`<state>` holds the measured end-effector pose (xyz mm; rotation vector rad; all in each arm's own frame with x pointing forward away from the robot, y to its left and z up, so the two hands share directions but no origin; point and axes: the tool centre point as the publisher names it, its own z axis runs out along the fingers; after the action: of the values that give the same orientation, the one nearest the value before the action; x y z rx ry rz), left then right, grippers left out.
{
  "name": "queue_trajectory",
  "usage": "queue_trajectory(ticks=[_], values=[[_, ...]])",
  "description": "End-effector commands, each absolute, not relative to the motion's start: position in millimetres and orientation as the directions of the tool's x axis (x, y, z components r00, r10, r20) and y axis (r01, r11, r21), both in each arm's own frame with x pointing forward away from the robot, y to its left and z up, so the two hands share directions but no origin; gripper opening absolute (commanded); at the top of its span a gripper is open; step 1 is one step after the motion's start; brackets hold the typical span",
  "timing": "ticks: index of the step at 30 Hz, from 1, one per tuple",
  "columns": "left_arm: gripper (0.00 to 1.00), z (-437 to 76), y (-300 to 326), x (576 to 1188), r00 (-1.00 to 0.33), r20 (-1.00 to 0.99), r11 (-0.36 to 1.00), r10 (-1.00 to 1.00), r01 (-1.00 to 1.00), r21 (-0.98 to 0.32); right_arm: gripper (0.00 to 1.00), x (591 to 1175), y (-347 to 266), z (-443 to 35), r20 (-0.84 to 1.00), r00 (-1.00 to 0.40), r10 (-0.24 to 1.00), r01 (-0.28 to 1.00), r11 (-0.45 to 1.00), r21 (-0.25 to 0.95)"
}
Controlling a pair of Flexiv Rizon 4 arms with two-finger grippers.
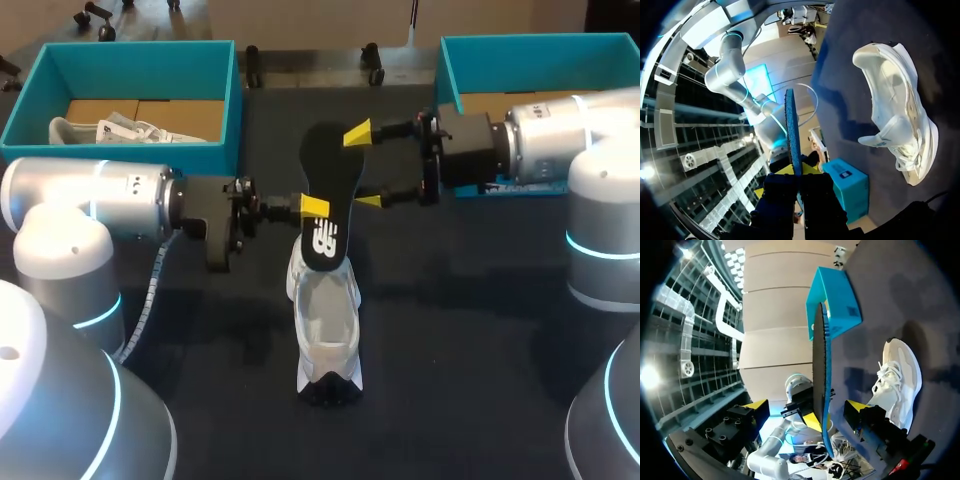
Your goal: Take the shoe out of the shoebox, open the shoe tongue, remove and reinsert the insole, then place the shoe into the shoebox
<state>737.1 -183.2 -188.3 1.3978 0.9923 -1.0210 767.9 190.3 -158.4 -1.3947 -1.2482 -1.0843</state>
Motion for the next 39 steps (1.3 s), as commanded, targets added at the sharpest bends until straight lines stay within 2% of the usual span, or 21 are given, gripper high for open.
queue_trajectory(ticks=[1,2,3,4,7,12,16,19,28,32,36,39], values=[[0.0,-190,-186,738,0.284,-0.959,-0.055,0.022,0.958,0.282,0.87,764,193,-161,0.981,0.098,0.168,0.995,-0.042,-0.093],[0.0,-190,-186,738,0.285,-0.958,-0.053,0.023,0.958,0.283,0.78,763,193,-162,0.981,0.1,0.165,0.995,-0.041,-0.095],[0.0,-191,-186,739,0.285,-0.958,-0.048,0.023,0.958,0.284,0.58,762,193,-163,0.982,0.102,0.158,0.995,-0.039,-0.097],[0.0,-191,-186,739,0.285,-0.958,-0.046,0.024,0.958,0.284,0.5,760,194,-164,0.982,0.103,0.156,0.994,-0.037,-0.099],[0.0,-191,-186,740,0.286,-0.958,-0.045,0.027,0.958,0.285,0.49,757,196,-167,0.982,0.111,0.154,0.994,-0.028,-0.108],[0.0,-190,-186,741,0.291,-0.956,-0.04,0.027,0.956,0.29,0.42,754,200,-171,0.981,0.122,0.151,0.992,-0.005,-0.123],[0.0,-189,-185,741,0.292,-0.956,-0.044,0.022,0.956,0.291,0.43,753,204,-173,0.98,0.131,0.152,0.991,0.011,-0.135],[0.0,-189,-185,741,0.291,-0.957,-0.047,0.023,0.956,0.289,0.37,753,207,-175,0.979,0.13,0.159,0.99,0.028,-0.136],[0.0,-190,-186,741,0.281,-0.959,-0.056,0.021,0.958,0.28,0.37,754,209,-176,0.983,0.069,0.17,0.996,0.046,-0.078],[0.0,-190,-186,741,0.281,-0.96,-0.056,0.022,0.959,0.279,0.35,755,210,-176,0.984,0.041,0.175,0.998,0.044,-0.049],[0.0,-191,-185,740,0.279,-0.96,-0.051,0.023,0.959,0.278,0.25,758,209,-176,0.984,0.024,0.174,0.999,0.03,-0.029],[0.0,-191,-184,740,0.28,-0.96,-0.05,0.022,0.959,0.278,0.24,761,209,-177,0.984,0.023,0.175,0.999,0.021,-0.027]])
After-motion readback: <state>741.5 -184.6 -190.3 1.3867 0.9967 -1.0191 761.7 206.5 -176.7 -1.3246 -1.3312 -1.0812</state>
